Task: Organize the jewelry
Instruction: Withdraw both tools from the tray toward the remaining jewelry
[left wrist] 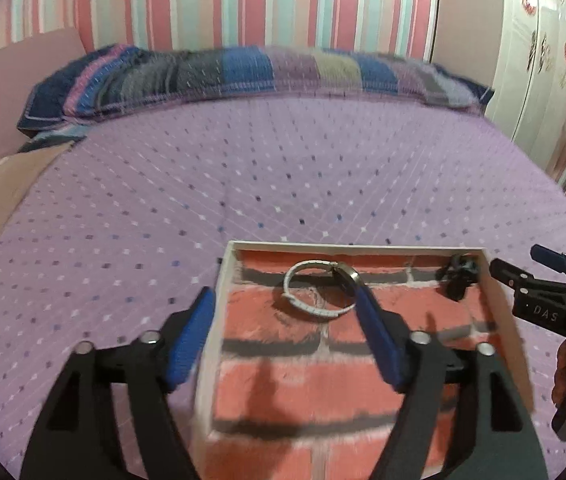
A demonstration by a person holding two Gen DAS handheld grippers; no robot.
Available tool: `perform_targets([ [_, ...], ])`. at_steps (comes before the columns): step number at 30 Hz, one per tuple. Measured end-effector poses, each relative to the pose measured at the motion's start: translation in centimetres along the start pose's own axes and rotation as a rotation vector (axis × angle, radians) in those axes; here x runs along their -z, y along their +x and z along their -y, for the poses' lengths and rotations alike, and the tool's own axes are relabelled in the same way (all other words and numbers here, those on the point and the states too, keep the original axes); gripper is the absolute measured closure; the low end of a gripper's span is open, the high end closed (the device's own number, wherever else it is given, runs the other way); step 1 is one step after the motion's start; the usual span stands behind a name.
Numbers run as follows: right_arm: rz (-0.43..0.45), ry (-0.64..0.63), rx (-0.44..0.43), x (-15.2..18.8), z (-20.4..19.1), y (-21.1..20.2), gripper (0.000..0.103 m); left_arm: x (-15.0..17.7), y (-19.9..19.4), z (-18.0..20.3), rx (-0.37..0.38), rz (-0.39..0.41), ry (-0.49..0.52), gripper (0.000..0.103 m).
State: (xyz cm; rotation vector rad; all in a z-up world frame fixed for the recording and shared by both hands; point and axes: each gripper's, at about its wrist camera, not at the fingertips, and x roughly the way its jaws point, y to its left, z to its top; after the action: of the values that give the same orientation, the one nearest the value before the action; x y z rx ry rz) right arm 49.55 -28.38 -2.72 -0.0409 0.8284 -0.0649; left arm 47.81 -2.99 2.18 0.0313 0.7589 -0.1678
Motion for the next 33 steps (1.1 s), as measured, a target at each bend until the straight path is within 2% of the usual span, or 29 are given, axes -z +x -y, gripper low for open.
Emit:
perform_targets([
  [1, 0.022, -0.007, 0.012, 0.4, 0.2, -1.5, 0.01, 0.2, -1.6, -0.3, -0.01, 0.023, 0.0, 0.019],
  [3, 0.056, -0.016, 0.029, 1.2, 0.3, -3.8, 0.006, 0.9, -4.3, -0.7, -0.024, 0.053, 0.005, 0.013],
  [7, 0.128, -0.036, 0.027, 3.7, 0.1, -9.2, 0.004, 3.0, -10.1, -1.9, -0.029, 0.088, 0.008, 0.009],
  [16, 0.15, -0.022, 0.046, 10.6, -0.4, -16.2, 0.004, 9.6, -18.8, -3.8, -0.111, 0.133, 0.023, 0.004],
  [22, 0.15, -0.005, 0.075, 15.0, -1.1, -19.1, 0.004, 14.2, -20.5, -5.0, -0.108, 0.109, -0.03, 0.004],
  [26, 0.137, 0.012, 0.072, 17.5, -1.8, -19.8, 0.004, 16.3, -20.6, -5.2, -0.1, 0.083, -0.052, 0.004],
  [33, 0.15, 0.019, 0.077, 21.1, -3.4, -20.6, 0.004, 19.2, -20.9, -5.1, -0.107, 0.081, -0.061, 0.004],
])
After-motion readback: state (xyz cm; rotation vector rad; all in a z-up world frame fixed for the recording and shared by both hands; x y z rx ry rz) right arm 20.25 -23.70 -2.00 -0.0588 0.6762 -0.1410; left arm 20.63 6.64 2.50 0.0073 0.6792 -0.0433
